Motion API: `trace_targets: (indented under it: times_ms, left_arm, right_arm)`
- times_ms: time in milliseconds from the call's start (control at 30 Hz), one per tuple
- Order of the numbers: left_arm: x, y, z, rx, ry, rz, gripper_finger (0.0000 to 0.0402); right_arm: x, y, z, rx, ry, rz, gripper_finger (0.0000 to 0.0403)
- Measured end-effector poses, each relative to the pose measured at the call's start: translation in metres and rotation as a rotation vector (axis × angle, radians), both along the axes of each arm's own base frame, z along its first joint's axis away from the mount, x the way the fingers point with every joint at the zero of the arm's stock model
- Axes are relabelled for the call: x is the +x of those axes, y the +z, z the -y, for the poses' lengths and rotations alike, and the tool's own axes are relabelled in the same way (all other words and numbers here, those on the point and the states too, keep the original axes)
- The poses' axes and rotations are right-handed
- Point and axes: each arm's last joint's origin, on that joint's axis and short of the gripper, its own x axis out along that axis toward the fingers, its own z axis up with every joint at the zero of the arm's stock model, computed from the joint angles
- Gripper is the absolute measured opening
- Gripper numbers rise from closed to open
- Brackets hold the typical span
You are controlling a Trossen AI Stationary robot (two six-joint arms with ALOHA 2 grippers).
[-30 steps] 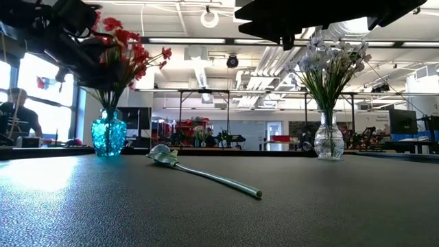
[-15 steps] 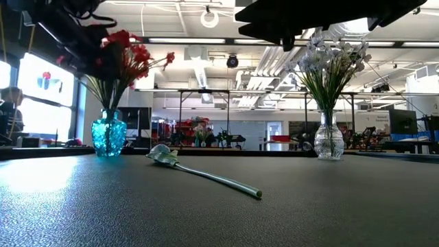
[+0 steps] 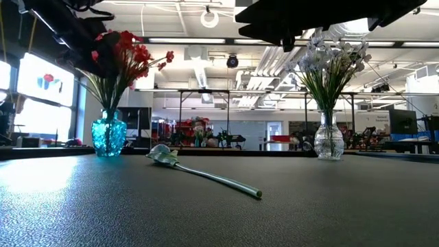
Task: Sort flowers into vase by color
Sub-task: Put the orange orchid into the blue vase, then put the white tulip into the transparent vase
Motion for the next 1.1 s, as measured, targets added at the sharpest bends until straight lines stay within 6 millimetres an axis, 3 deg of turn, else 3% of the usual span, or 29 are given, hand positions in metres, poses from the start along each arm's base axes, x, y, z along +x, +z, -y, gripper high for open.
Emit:
trace_targets:
  times_ms: [167, 500, 633, 767, 1100]
  left_arm:
    - [0.002, -0.003, -0.003, -0.010, 0.010, -0.013, 0.0175]
    - [0.016, -0.016, -0.014, -0.056, 0.040, -0.095, 0.0064]
    - [0.018, -0.016, -0.016, -0.056, 0.014, -0.126, 0.0041]
    - [0.018, -0.005, -0.015, -0.041, -0.025, -0.133, 0.0065]
    - [0.013, 0.017, -0.009, -0.091, -0.070, -0.160, 0.0197]
  right_arm:
    - [0.000, 0.000, 0.000, 0.000, 0.000, 0.000, 0.0194]
    - [0.000, 0.000, 0.000, 0.000, 0.000, 0.000, 0.0194]
    - [0.000, -0.001, 0.000, -0.002, 0.000, -0.005, 0.0194]
    - [0.000, -0.001, 0.000, -0.003, 0.000, -0.016, 0.0194]
    - [0.000, -0.002, 0.000, -0.004, -0.001, -0.021, 0.0194]
